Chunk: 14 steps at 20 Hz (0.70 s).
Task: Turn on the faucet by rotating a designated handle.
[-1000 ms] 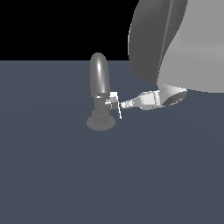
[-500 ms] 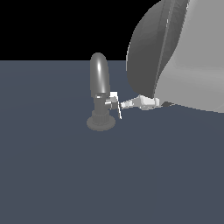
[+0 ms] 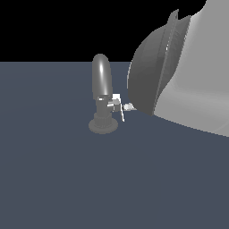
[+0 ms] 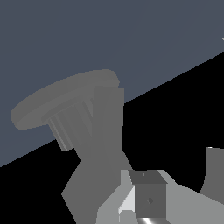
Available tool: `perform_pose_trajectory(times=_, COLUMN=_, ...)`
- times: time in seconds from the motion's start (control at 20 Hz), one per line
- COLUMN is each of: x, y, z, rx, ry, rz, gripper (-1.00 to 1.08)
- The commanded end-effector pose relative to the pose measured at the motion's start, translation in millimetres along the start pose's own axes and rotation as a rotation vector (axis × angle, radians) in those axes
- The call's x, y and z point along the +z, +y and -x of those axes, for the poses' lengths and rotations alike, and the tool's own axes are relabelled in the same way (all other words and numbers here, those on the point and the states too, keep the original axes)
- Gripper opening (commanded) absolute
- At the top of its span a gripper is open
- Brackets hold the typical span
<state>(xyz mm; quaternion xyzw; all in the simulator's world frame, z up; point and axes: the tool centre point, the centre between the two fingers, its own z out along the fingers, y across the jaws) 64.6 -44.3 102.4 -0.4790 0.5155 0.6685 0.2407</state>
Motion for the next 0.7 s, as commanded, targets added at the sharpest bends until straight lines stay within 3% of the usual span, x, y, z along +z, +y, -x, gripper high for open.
perform_pose_trajectory(times=0.0, x=9.3, y=-27.0, z=-53.7, rx=0.075, ry=-0.016, rz=-0.051, gripper=-1.0)
perform_pose_trajectory(times=0.65, x=9.3, y=-28.9, z=-56.1, rx=0.078, ry=-0.017, rz=-0.051, gripper=-1.0)
